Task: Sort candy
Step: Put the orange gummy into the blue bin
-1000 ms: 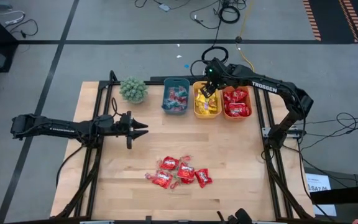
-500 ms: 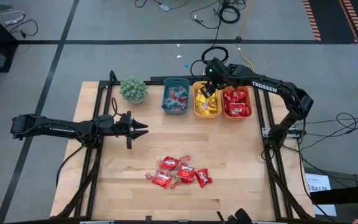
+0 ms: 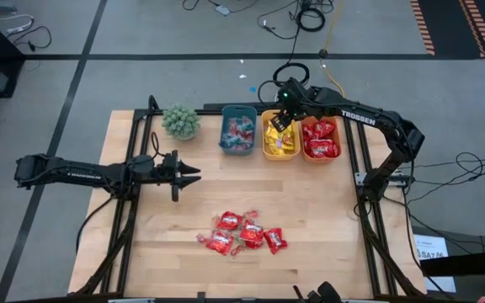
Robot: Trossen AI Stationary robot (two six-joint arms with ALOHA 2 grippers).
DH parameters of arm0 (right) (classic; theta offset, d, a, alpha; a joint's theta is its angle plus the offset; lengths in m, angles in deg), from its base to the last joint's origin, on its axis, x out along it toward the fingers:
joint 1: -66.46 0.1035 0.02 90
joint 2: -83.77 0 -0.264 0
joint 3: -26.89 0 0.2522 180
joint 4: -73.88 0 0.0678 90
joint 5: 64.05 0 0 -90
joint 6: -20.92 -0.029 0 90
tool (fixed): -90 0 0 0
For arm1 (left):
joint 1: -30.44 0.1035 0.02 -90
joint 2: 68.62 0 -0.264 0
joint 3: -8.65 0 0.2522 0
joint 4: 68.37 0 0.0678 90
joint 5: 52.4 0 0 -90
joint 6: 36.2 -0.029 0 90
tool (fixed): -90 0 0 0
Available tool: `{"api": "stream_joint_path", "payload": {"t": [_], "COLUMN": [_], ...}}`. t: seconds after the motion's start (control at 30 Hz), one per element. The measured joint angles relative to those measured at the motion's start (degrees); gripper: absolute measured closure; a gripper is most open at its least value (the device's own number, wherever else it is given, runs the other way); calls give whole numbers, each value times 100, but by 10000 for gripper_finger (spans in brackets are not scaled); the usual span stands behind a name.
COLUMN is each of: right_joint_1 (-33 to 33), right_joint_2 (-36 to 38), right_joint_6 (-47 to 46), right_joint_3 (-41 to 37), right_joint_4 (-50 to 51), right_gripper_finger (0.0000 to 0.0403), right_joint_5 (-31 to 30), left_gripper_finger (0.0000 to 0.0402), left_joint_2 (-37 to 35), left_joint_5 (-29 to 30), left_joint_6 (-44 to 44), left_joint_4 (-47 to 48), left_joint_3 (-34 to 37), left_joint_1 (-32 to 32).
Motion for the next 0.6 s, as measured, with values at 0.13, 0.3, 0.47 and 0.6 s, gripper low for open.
{"api": "stream_joint_path", "payload": {"t": [0.13, 0.3, 0.47, 0.6], "right_joint_1": [2, 2, 46, 217], "right_joint_2": [0, 0, 2, 2], "right_joint_6": [0, 0, -133, -126], "right_joint_3": [0, 0, 0, 0], "right_joint_4": [-23, -242, -362, -365], "right_gripper_finger": [188, 188, 188, 188], "right_joint_5": [0, 0, -12, -37], "left_gripper_finger": [265, 265, 265, 265], "left_joint_2": [0, 0, 0, 0], "left_joint_5": [0, 0, 0, 0], "left_joint_6": [2, 0, 1, 4], "left_joint_4": [2, 2, 2, 2], "left_joint_3": [0, 0, 0, 0], "left_joint_1": [1, 1, 1, -2]}}
